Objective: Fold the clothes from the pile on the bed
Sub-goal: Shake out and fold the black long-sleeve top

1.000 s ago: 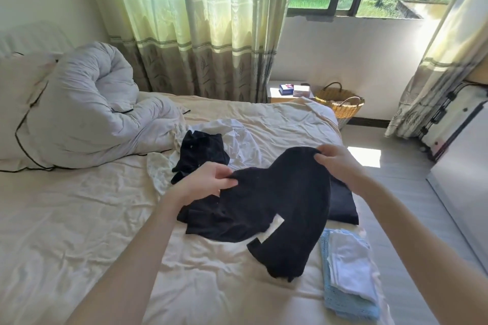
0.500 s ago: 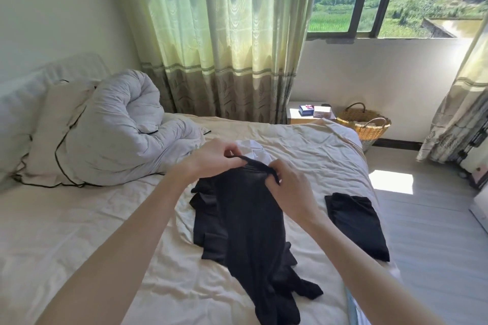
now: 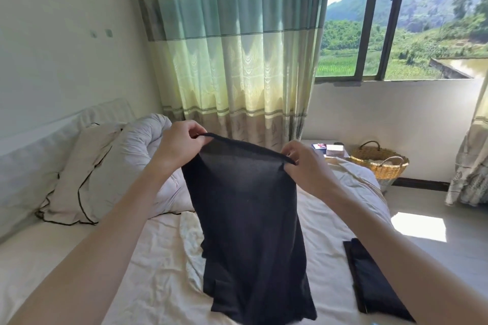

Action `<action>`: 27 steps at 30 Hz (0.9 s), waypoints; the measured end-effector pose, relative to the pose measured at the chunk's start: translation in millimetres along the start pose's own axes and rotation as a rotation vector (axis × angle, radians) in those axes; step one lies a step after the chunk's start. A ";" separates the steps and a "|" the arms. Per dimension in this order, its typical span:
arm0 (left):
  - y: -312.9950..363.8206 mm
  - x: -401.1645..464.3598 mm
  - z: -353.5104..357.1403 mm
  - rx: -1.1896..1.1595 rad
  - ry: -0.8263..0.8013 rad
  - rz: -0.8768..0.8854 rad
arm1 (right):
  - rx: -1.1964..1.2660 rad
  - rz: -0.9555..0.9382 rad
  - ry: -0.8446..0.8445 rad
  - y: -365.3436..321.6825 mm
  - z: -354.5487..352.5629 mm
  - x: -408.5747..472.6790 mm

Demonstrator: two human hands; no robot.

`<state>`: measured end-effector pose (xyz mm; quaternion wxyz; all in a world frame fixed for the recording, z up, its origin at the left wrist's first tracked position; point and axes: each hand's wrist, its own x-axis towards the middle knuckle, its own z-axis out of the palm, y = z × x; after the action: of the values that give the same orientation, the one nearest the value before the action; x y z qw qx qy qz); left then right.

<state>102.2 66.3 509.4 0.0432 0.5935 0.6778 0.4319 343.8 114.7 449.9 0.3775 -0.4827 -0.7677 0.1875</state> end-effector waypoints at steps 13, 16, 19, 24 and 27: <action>-10.6 9.8 -35.4 -0.127 -0.031 -0.002 | 0.749 0.225 -0.425 -20.6 -41.2 57.4; -7.5 14.4 -37.0 -0.159 0.112 -0.069 | 0.402 0.103 -0.421 -22.5 -28.9 58.0; -2.4 15.4 -38.4 -0.178 0.186 -0.065 | 0.080 -0.015 -0.225 -13.2 -24.2 60.5; -7.7 11.4 -50.0 -0.224 0.186 -0.105 | -0.048 -0.125 -0.111 -3.7 -35.5 51.9; -3.8 8.1 -49.7 -0.229 0.188 -0.073 | -0.217 -0.192 -0.165 -5.0 -30.7 49.0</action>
<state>68.6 46.8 541.7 0.0628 0.5164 0.6463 0.5582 351.9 153.2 492.5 0.2749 -0.4281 -0.8544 0.1056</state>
